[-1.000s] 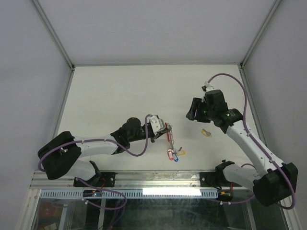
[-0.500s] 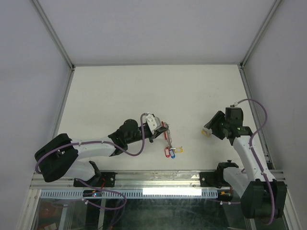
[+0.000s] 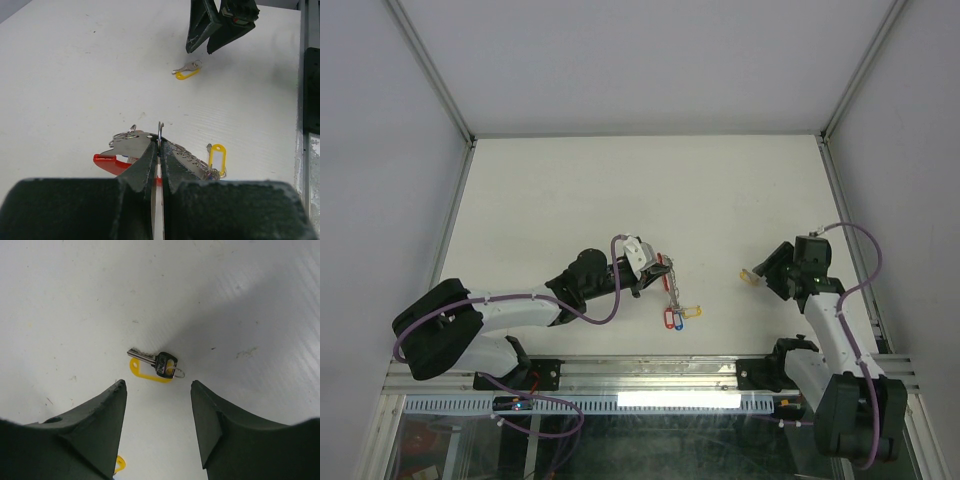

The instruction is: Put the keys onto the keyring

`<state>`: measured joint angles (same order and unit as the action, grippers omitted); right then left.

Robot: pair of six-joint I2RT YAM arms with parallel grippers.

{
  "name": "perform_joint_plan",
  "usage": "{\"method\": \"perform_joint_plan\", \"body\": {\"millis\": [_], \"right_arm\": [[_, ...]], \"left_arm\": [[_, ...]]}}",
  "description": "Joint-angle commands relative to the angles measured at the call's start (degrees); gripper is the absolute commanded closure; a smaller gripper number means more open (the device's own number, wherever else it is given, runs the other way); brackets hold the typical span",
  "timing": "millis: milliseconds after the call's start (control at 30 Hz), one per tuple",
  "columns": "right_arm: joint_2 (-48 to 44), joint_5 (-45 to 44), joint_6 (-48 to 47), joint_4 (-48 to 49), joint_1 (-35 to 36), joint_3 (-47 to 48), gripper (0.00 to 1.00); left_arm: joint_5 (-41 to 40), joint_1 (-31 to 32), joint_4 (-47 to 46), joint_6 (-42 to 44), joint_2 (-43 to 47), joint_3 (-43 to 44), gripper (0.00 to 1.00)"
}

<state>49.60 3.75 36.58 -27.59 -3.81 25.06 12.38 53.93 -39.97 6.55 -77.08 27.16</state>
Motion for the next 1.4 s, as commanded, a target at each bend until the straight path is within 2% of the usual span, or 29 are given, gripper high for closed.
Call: {"method": "perform_joint_plan", "body": {"millis": [0,133,500,633,1033,1233,1367], "right_arm": [[4.0,0.8,-0.1,7.7,-1.8,0.3,0.43],[6.4,0.9,-0.4,9.6,-2.5,0.5,0.45],[7.8,2.0,0.1,10.3,-2.6,-2.2,0.6],[8.3,2.8,0.0,10.6,-2.7,-2.5,0.62],[10.1,10.9,1.8,13.4,-2.4,-3.3,0.71],[9.6,12.6,4.1,14.4,0.5,-3.3,0.72],[10.5,11.9,7.1,16.5,5.5,-2.7,0.72]], "left_arm": [[1.9,0.0,-4.2,-1.0,0.7,0.6,1.0],[1.8,0.0,-3.2,-0.6,0.7,1.0,1.0],[2.1,0.0,-2.3,-0.5,0.7,1.5,1.0],[2.3,0.1,-2.0,-0.5,0.4,1.6,1.0],[2.6,0.0,-0.7,-0.3,0.3,2.5,1.0],[2.4,0.0,0.1,-0.3,0.3,2.7,1.0],[2.5,0.0,0.6,-0.3,0.3,2.7,1.0]]}}
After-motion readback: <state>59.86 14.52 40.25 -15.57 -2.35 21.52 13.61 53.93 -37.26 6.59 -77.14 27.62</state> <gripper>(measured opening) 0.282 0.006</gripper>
